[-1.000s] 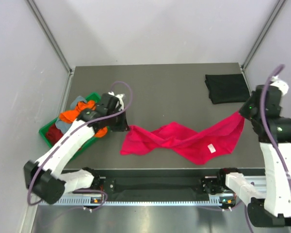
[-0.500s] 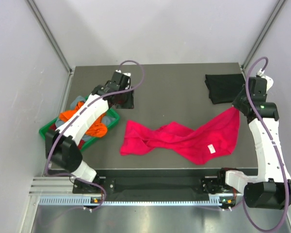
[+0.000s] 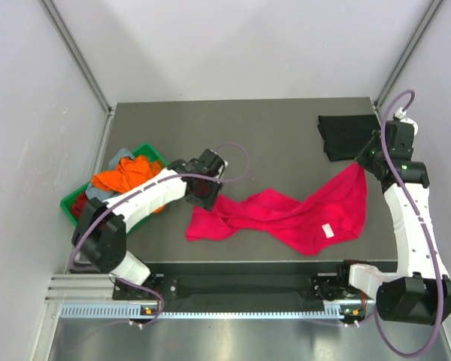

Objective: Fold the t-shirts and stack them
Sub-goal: Flatten the tshirt out

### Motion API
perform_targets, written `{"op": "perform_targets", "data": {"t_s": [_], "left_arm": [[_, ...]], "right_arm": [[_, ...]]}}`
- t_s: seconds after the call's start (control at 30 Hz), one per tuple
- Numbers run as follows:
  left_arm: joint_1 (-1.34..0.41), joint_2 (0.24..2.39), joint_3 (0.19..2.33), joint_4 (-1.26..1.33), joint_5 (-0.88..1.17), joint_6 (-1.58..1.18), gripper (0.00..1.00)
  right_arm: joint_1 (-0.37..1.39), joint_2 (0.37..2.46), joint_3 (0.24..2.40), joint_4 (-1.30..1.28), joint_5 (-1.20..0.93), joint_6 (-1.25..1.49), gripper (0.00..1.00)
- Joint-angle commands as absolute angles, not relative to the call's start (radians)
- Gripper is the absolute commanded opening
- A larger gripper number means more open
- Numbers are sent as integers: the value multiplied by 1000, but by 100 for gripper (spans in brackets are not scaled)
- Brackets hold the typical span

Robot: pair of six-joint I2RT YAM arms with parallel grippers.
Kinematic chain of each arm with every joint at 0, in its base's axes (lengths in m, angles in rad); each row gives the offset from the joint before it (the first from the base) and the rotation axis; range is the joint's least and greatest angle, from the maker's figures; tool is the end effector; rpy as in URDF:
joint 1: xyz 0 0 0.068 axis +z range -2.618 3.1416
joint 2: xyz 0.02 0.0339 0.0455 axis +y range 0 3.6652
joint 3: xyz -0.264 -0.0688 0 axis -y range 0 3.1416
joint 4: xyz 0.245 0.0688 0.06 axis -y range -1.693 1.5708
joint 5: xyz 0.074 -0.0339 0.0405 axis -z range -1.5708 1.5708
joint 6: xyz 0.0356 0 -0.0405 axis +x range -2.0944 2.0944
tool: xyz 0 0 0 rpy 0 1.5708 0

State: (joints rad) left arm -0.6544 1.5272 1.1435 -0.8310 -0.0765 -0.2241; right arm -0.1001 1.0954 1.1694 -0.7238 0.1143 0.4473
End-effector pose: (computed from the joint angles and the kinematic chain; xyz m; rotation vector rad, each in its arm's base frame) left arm 0.2368 -0.1782 0.2385 0.5758 2.7248 -0.1167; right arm 0.2246 -0.0266 0.3600 0.6594 2.1161 0.0650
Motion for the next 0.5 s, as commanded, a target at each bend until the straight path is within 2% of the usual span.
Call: {"op": "perform_targets", "data": {"t_s": [0.0,0.27,0.47], "left_arm": [[-698,1565,1157,-851,-156,-175,49],[-703,1661,1149,-850,-287,-152,49],[-703,1693,1140,-810,-276,-156,50]], "right_arm": [[-124,1077,1147,-649,54,457,0],[-155,1072,1132,-637,3,448,0],[-169,1069,1132,-629,-40,446,0]]}}
